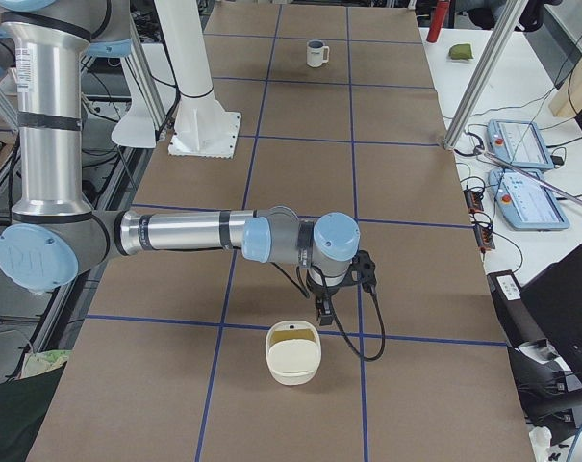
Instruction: Left arm hands cup to right arm to dump lemon
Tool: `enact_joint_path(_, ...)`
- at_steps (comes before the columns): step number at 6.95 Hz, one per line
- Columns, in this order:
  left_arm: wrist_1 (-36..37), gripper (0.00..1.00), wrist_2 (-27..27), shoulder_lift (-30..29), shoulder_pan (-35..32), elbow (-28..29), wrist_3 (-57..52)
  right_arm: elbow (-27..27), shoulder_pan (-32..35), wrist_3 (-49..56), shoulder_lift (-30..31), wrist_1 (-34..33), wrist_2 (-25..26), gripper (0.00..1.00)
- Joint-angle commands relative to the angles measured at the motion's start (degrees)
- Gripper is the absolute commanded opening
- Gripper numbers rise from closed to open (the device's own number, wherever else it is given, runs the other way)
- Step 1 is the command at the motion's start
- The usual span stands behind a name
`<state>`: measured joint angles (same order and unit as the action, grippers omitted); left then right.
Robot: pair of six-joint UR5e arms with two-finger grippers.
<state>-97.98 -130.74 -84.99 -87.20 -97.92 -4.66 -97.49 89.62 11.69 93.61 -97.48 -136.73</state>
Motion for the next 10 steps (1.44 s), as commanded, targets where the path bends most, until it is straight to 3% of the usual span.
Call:
enact_joint_path(1, 0.2, 1.0, 1.6, 0.4, -0.1, 0.4, -0.2, 0.1, 1.4, 0.0, 1.1, 0.4, 0.1, 1.0)
enact_joint_path(4, 1.3, 1.0, 1.4, 0.8, -0.1, -0.5, 0.4, -3.2, 2.4, -7.8, 1.1, 3.6, 0.2, 1.0)
enact_joint_path(10, 2.0, 1.0, -0.2, 0.9, -0.2, -0.4, 0.4, 0.6, 1.8, -8.4, 0.7, 8.7, 0.2, 1.0)
